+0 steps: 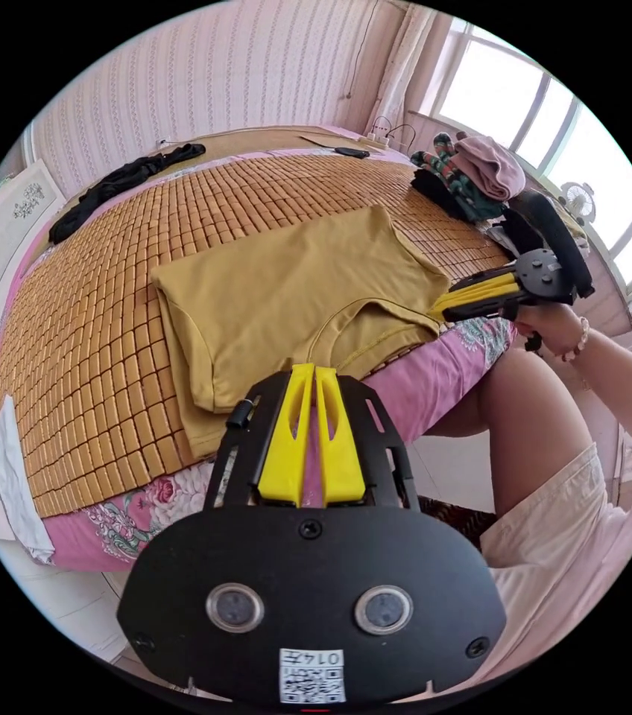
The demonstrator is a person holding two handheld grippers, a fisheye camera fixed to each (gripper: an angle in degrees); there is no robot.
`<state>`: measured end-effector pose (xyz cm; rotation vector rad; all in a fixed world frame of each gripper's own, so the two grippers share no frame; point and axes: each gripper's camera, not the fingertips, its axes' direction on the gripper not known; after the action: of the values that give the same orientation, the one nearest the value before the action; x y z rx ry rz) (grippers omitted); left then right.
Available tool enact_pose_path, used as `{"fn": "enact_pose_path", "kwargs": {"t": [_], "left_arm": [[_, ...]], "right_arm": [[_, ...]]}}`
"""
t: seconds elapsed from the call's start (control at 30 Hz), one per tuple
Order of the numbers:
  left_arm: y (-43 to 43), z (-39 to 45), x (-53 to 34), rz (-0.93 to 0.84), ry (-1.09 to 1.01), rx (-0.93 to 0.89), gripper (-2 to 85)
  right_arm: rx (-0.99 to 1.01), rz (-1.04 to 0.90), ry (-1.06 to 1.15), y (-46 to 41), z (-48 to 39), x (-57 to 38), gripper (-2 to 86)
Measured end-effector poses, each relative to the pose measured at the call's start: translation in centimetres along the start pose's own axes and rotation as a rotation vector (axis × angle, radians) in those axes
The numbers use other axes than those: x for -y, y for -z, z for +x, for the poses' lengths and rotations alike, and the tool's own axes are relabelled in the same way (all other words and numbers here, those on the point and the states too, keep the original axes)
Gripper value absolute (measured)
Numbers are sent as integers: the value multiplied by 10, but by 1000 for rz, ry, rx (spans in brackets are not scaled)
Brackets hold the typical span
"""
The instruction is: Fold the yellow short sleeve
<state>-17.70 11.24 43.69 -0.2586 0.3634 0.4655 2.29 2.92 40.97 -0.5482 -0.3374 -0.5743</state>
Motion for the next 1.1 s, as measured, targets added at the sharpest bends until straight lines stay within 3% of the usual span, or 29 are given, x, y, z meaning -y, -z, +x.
{"fn": "enact_pose_path", "kwargs": {"t": [0.13, 0.3, 0.53, 0.7, 0.83, 1.03, 1.1], "left_arm": [[-40, 9, 3, -133, -33, 43, -10], [-33, 7, -8, -96, -32, -1, -10], [6, 18, 13, 44, -90, -30, -10], [-30, 51, 47, 44, -137, -73, -10], [-74, 70, 52, -66, -160, -56, -10], [-79, 72, 50, -49, -140, -97, -8], [-76, 74, 53, -73, -142, -97, -4]], "right_arm": [[-19, 4, 27, -13, -4, 1, -9], [65, -61, 47, -7, 1, 15, -10], [-4, 66, 128, 25, 12, 107, -9], [-57, 17, 114, -5, 21, 195, -10], [-155, -181, 123, -60, 28, 235, -10], [15, -154, 55, -57, 62, 223, -9], [89, 14, 23, -27, 72, 194, -8]]}}
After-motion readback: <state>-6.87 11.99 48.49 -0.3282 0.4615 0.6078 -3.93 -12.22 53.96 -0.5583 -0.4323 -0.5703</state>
